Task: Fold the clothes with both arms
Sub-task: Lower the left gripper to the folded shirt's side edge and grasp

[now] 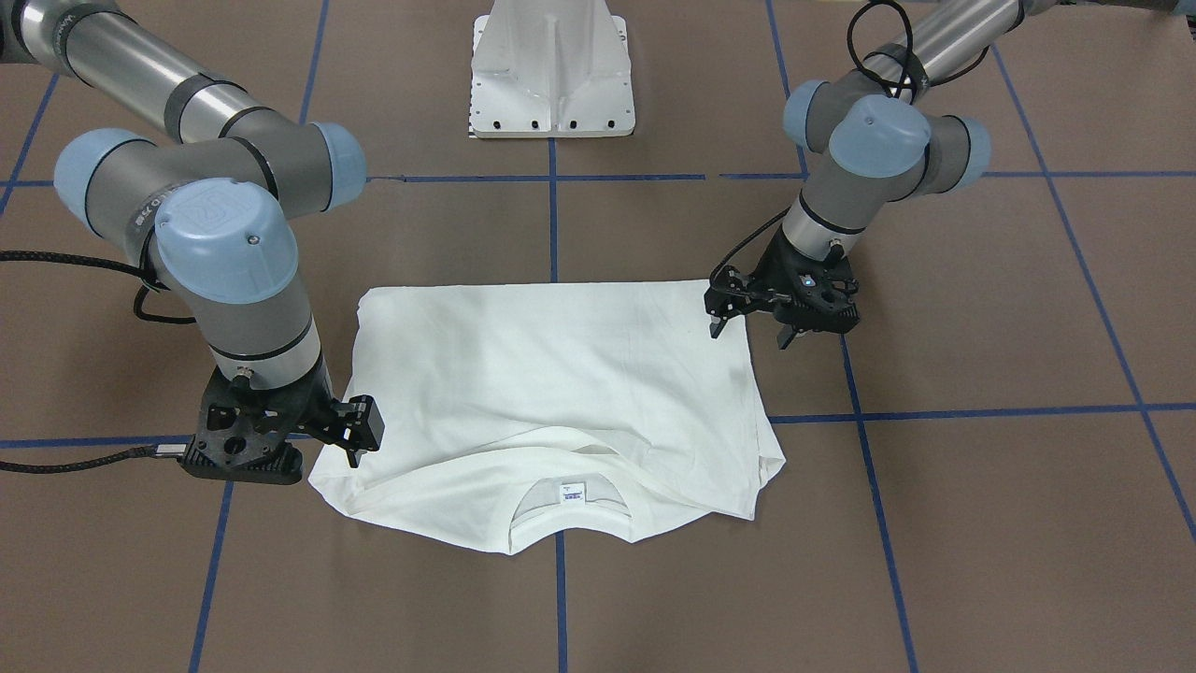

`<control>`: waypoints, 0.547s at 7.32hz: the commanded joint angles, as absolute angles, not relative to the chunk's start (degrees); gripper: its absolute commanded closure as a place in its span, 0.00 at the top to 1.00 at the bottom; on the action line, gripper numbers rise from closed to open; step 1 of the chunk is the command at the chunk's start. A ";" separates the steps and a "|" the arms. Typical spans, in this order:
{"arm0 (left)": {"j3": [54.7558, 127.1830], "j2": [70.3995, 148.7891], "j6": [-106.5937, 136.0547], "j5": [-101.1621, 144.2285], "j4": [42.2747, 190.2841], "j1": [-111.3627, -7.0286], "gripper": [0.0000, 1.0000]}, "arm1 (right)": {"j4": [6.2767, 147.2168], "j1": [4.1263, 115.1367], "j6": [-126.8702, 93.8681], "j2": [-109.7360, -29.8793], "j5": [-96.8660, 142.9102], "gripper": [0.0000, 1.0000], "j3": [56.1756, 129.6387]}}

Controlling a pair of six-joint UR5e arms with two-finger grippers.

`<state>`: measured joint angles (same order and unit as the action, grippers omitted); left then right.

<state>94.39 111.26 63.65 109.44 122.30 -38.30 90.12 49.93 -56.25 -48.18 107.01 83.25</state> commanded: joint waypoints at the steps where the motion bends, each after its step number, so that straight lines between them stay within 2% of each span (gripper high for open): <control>1: 94.48 109.78 64.95 109.16 123.84 -36.22 1.00 | 90.09 49.92 -56.34 -48.16 107.05 1.00 83.49; 3: 94.48 109.08 65.13 109.25 123.57 -34.29 0.98 | 90.00 49.83 -56.42 -48.25 107.05 1.00 83.58; 4: 94.48 109.07 66.17 109.25 123.57 -33.49 0.80 | 90.00 49.83 -56.51 -48.43 107.05 1.00 83.58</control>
